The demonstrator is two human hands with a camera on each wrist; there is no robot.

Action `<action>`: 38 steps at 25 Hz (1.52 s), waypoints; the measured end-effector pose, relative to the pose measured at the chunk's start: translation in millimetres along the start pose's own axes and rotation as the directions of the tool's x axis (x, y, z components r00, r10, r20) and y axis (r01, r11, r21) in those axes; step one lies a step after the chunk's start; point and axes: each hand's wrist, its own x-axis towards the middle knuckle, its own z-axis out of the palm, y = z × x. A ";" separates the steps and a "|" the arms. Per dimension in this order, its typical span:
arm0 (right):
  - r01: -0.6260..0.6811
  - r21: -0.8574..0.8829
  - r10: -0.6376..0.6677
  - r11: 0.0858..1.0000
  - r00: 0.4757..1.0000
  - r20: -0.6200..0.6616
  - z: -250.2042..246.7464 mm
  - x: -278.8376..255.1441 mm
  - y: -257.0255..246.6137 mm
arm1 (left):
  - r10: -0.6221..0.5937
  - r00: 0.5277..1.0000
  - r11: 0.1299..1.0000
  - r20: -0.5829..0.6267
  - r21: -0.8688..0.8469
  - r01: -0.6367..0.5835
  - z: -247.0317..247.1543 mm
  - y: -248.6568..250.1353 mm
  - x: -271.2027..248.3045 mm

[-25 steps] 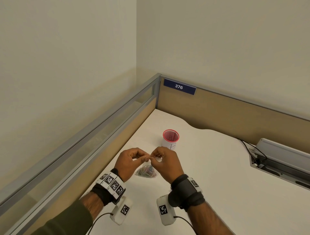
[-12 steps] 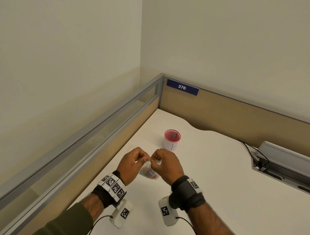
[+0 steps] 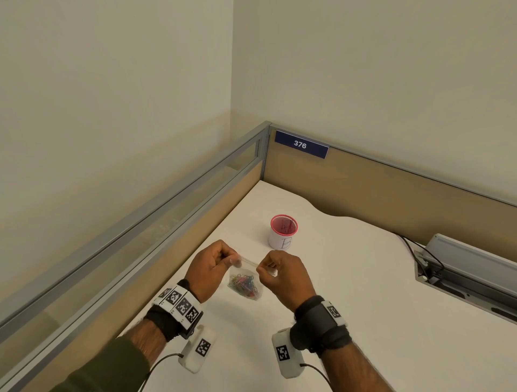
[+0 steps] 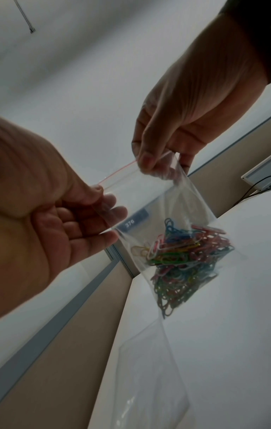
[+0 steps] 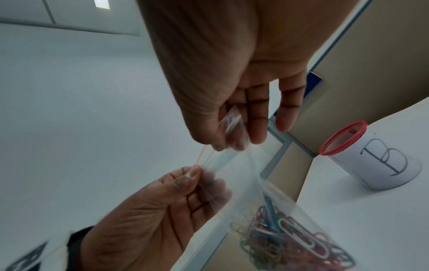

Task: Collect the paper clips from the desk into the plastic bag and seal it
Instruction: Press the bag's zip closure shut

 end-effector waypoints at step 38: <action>-0.034 0.239 0.056 0.970 0.995 -0.088 -4.9 -11.8 10.7 | 0.190 0.965 0.929 0.183 0.285 -0.237 30.1 17.4 1.1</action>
